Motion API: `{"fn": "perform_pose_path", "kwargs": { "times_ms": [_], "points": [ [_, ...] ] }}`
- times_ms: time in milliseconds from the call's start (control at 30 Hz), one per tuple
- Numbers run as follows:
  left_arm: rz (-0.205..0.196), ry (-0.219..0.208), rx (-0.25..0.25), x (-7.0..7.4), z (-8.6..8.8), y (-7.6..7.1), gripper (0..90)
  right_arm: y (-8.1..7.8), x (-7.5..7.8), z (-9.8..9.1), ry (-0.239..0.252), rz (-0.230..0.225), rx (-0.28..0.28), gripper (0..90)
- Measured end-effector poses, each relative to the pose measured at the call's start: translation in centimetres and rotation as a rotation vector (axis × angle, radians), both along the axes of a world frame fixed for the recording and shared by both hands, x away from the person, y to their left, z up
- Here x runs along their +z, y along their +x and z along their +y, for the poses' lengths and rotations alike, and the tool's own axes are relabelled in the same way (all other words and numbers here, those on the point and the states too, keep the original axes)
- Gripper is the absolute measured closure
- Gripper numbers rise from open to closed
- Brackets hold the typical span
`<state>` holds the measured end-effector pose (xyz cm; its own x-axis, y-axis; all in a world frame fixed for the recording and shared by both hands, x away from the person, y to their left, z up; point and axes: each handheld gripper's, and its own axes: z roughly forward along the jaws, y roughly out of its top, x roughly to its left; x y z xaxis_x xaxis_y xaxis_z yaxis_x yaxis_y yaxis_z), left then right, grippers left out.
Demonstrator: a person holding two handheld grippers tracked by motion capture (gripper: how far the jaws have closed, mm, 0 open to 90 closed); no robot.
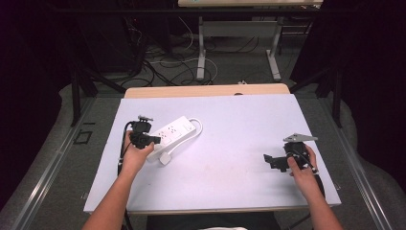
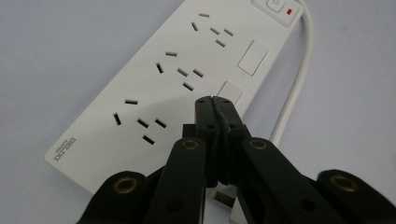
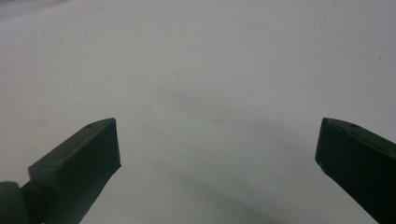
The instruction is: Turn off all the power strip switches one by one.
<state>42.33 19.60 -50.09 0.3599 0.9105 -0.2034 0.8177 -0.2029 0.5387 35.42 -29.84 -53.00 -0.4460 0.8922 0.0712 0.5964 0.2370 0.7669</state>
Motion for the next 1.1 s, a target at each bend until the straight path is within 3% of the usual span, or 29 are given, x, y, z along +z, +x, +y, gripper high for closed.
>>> {"fn": "perform_pose_path", "kwargs": {
  "times_ms": [300, 633, 667, 1100],
  "points": [
    [0.009, 0.028, -0.001, -0.5, 0.4, -0.4, 90.0, 0.0, 0.0, 0.0, -0.003, -0.001, 0.004, 0.0],
    [0.015, 0.026, 0.02, -0.9, 1.1, -0.7, 90.0, 0.0, 0.0, 0.0, -0.005, -0.001, -0.001, 0.0],
    [0.031, 0.028, 0.006, -0.8, 1.3, -0.7, 90.0, 0.0, 0.0, 0.0, -0.005, 0.0, -0.002, 0.0],
    [0.03, 0.026, 0.025, -1.4, 1.8, -0.8, 90.0, 0.0, 0.0, 0.0, -0.006, -0.001, -0.002, 0.0]
  ]
}}
